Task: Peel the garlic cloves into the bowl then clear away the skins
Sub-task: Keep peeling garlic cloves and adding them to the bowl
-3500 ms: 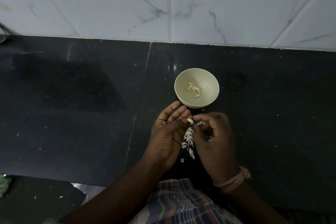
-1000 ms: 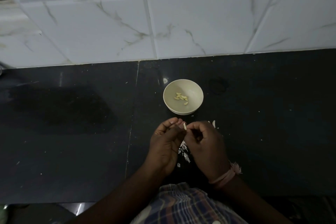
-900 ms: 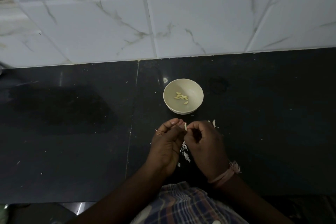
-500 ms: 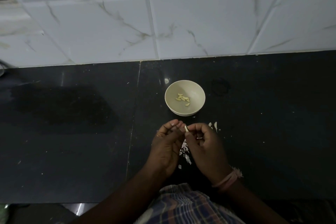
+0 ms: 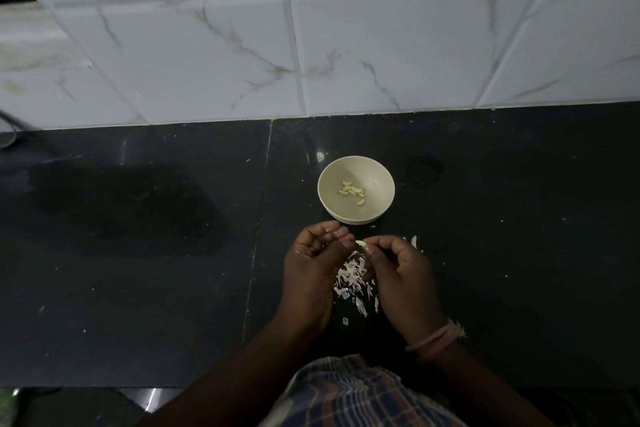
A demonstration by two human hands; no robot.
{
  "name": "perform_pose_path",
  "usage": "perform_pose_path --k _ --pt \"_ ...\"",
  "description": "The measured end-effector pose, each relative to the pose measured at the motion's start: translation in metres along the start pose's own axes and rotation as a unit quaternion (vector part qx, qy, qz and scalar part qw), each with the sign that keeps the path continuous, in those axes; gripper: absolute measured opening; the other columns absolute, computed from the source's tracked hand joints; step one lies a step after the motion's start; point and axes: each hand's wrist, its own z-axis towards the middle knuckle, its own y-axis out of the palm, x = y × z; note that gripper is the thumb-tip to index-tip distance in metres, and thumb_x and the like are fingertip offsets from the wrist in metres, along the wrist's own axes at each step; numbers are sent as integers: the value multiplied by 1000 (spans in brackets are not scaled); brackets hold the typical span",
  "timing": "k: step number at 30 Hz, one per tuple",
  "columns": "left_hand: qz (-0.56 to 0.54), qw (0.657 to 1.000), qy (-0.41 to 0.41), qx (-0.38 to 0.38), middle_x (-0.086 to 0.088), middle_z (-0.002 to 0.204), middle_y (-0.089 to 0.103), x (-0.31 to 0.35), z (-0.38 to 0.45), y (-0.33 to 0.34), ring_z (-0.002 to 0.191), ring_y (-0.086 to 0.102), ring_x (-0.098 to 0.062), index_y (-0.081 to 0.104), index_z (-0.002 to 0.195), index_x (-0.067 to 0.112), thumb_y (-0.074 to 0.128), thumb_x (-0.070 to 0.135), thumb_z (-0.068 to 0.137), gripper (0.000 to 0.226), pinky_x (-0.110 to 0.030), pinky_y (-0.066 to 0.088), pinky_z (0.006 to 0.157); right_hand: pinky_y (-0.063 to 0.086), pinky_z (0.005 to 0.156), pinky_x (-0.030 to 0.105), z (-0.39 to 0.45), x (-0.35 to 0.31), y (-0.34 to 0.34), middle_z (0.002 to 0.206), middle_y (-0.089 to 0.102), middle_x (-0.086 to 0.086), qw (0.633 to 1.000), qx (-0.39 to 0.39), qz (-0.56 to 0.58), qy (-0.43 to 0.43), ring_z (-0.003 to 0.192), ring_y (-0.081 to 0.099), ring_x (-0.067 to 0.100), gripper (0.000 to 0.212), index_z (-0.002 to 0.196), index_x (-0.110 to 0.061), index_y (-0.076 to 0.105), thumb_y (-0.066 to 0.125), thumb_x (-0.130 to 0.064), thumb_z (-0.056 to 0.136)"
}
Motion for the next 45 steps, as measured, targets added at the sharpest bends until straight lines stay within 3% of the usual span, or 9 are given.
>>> perform_pose_path --k 6,11,18,28,32,34,39,43,45 --pt "77 996 27 -24 -12 97 73 -1 -2 -2 95 71 -24 67 106 5 69 -14 84 30 -34 57 85 58 83 41 0 5 1 92 74 -5 998 -3 -54 -25 88 70 9 10 98 -22 72 64 -17 97" --pt "108 993 37 -19 -11 98 72 -4 -1 -2 93 70 -26 62 109 9 70 -12 84 34 -44 56 87 57 84 36 -2 2 1 92 74 -9 996 -2 -77 -40 89 68 2 11 98 -21 73 63 -17 97" --pt "93 994 52 0 -9 92 69 -7 -1 1 91 72 -25 58 101 9 66 -16 85 31 -42 57 88 58 83 35 2 5 7 91 75 -7 998 3 -58 4 87 70 3 11 95 -21 73 62 -20 98" --pt "83 995 44 39 -7 89 60 -10 6 1 75 61 -21 56 96 14 74 -8 83 32 -38 54 70 51 62 26 8 2 15 77 75 3 988 -19 98 119 67 67 10 19 96 -11 73 56 -15 102" --pt "74 995 24 55 -4 84 65 -11 8 -1 72 65 -19 59 94 13 73 -8 84 27 -38 55 72 51 55 25 13 -7 16 65 68 5 935 -19 278 220 57 63 13 22 93 -2 68 51 -10 104" --pt "89 994 17 62 -8 87 69 -10 10 -4 77 66 -23 63 93 13 76 -3 81 24 -44 54 78 45 52 25 17 -6 16 63 60 5 923 -12 296 246 52 55 12 23 89 -2 65 50 -11 104" --pt "101 992 -19 73 -15 94 73 -14 15 -8 87 68 -29 64 97 10 74 -2 84 21 -45 53 84 39 52 27 34 3 16 62 53 2 948 24 217 233 54 47 12 27 87 -6 67 51 -20 105" --pt "110 989 -57 83 -10 89 75 -16 20 -10 82 71 -22 63 101 8 66 -8 88 21 -32 56 72 51 67 40 56 3 16 67 62 0 983 59 55 163 62 57 15 29 88 -13 71 55 -33 102" --pt "110 988 -66 88 -6 85 74 -15 21 -9 80 71 -18 63 101 8 64 -8 90 19 -29 56 69 51 70 37 65 0 17 75 67 2 989 84 -18 122 69 62 17 30 90 -12 70 58 -37 100"
